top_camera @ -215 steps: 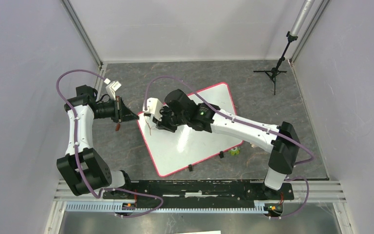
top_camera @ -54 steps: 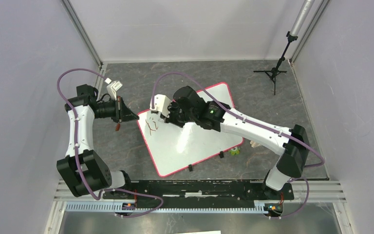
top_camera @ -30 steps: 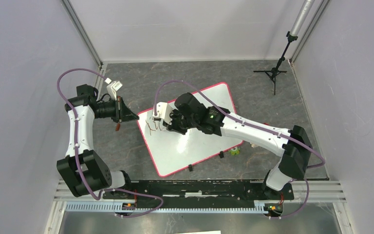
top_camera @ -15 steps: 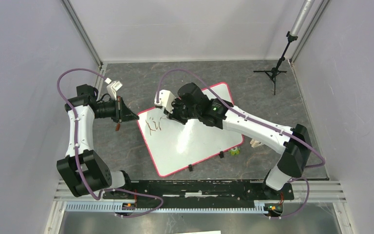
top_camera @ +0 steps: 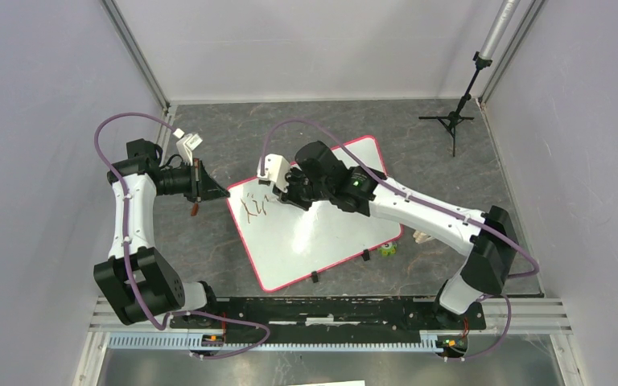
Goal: Write a sentence on the whiteboard
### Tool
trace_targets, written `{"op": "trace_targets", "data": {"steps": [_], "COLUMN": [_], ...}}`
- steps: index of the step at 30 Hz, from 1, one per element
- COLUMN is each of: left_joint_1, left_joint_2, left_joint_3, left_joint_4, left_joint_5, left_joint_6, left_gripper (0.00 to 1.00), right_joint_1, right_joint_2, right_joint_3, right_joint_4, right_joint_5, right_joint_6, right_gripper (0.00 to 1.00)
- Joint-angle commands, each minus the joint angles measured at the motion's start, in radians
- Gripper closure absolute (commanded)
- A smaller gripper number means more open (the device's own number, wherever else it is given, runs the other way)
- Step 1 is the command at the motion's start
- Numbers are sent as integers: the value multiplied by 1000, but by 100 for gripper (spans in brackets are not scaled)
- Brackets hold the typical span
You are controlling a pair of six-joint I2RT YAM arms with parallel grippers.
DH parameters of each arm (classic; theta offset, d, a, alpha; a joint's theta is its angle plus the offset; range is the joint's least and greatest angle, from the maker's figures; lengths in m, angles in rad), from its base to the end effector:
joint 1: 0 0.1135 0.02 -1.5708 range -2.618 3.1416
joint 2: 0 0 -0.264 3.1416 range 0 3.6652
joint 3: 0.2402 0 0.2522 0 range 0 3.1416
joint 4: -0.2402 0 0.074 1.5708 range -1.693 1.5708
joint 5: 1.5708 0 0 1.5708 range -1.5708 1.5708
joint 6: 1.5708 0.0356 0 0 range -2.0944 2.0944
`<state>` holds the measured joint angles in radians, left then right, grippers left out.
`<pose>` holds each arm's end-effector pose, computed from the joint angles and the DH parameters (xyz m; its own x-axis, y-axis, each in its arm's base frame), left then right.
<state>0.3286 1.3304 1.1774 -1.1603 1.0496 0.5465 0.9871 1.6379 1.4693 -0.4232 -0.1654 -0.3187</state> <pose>0.2293 0.0456 0.3032 -0.7568 0.0153 -0.6534 0.5170 0.6257 -0.5841 0.2044 0.3202 0.3341 -0.0105 -0.5766 -0.8169 -0.9494 0.2621 -0.1728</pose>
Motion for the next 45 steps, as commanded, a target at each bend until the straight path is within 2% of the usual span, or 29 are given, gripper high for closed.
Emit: {"op": "trace_targets", "data": {"steps": [1, 9, 21, 45], "left_joint_1": [-13, -16, -20, -22], "left_joint_2": [-14, -16, -23, -28], "left_joint_3": [7, 4, 4, 2], "left_joint_4": [-4, 0, -1, 1], "left_joint_5": [24, 16, 12, 7], "left_joint_6": [10, 8, 6, 7], "left_gripper": [86, 86, 86, 86], "right_joint_1": [1, 21, -7, -14], "right_joint_2": [-31, -37, -78, -28], "right_joint_3": [-36, -51, 17, 46], "right_joint_4": [-16, -37, -29, 4], "right_joint_5": [-12, -36, -6, 60], "right_joint_6": [0, -31, -31, -32], "right_gripper": [100, 100, 100, 100]}}
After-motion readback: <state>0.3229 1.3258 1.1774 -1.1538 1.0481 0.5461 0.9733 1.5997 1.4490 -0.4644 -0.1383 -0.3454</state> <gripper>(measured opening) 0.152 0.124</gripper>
